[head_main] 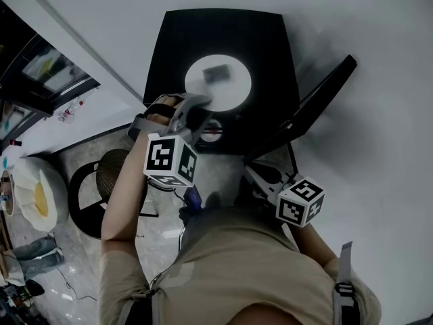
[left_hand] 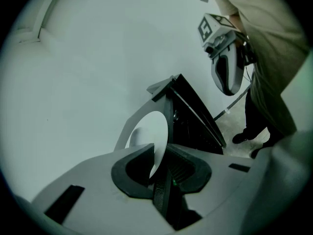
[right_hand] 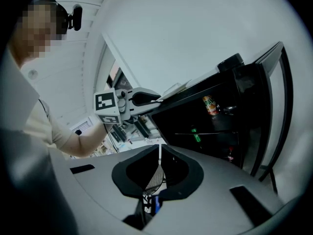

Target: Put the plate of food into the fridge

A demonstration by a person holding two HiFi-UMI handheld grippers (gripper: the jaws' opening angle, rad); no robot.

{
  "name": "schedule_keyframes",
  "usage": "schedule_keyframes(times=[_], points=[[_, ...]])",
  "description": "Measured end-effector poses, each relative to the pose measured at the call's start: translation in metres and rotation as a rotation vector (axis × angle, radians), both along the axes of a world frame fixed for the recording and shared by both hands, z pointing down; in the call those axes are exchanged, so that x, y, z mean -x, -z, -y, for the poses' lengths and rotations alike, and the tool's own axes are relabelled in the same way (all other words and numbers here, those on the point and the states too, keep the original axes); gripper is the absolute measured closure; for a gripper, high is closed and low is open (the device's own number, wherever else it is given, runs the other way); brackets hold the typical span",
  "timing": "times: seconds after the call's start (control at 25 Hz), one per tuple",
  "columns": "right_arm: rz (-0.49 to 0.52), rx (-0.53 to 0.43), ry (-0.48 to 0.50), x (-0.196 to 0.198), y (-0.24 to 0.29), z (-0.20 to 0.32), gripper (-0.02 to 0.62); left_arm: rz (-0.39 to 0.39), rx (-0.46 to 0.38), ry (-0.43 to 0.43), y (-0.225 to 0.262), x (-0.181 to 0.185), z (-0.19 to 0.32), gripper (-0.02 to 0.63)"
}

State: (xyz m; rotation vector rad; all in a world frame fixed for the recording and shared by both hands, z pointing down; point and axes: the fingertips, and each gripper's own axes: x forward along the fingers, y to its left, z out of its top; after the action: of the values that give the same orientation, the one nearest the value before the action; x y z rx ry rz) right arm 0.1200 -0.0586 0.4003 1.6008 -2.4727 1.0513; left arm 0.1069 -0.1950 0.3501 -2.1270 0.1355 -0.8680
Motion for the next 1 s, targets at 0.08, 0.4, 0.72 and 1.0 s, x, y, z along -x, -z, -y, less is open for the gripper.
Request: schedule_keyframes(times=[0.08,0.4,0.72,1.0], points=[[0.02,0.003,0.001,0.001,0.0,0.001,0.569,-0.008,0.007,0.001,0.0,0.002,-0.003,0.528],[0.194,0.03,-0.046,-0.003,0.007,0.008,0.569,-0.038,0.032,0.009,0.003,0.012,-0.012,0.528],[0.591,-0.002,-0.113,-0.022,0.042,0.042,0.568,-0.06,0.054,-0.009,0.005,0.017,-0.019,0.528],[0.543,-0.023,-0.17,-0.022,0.061,0.071,0.561,-0.071,0.072,-0.037,0.01,0.03,-0.026,0.528]])
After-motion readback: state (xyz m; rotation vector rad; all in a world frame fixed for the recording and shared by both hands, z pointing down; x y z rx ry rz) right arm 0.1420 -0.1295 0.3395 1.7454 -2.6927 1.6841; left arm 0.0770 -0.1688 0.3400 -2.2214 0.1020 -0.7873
